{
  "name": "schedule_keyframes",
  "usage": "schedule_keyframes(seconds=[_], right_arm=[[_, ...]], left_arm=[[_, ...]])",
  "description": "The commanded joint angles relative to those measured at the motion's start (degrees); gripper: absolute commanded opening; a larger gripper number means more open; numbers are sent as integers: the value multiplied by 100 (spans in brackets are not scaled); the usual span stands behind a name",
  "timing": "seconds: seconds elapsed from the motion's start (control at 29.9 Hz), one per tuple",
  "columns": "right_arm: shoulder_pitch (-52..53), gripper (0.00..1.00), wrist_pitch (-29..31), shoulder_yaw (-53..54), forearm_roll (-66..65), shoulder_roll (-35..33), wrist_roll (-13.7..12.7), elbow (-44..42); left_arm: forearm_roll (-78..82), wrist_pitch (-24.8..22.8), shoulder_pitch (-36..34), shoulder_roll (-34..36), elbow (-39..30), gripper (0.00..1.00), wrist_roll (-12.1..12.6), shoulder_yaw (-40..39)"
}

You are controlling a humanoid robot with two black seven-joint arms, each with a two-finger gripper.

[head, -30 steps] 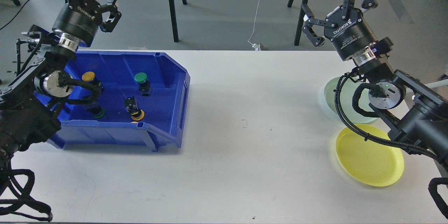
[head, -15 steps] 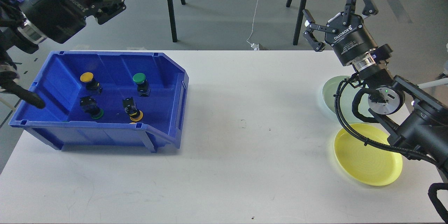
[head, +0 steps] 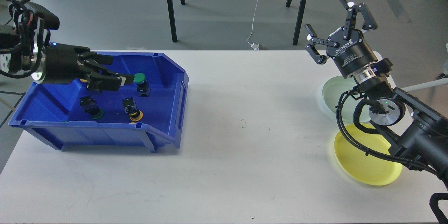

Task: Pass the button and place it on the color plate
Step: 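Move the left gripper over the blue bin toward the yellow button, then lower the left gripper into the bin and grasp the yellow button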

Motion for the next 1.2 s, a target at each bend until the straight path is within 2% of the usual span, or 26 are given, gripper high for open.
schedule_keyframes(seconds=[0.0, 0.33, 0.43, 0.57, 0.7, 1.17], right_arm=[[-61, 99, 0, 33, 0, -4, 0, 1], [-149, 99, 0, 86, 0, -39, 0, 1], [-192, 99, 0, 95, 0, -56, 0, 1], [-228, 99, 0, 130, 0, -56, 0, 1], [-237, 99, 0, 130, 0, -56, 0, 1], [-316, 99, 0, 148, 0, -56, 0, 1]], left_arm=[[83, 101, -33, -294, 293, 96, 1, 223], [92, 119, -15, -1305, 1435, 95, 1, 426], [92, 145, 11, -1438, 1621, 94, 1, 653], [92, 417, 28, -1499, 1831, 94, 1, 1014], [92, 453, 81, -1622, 2060, 94, 1, 1076], [83, 444, 301, -1640, 2104, 92, 1, 1085]])
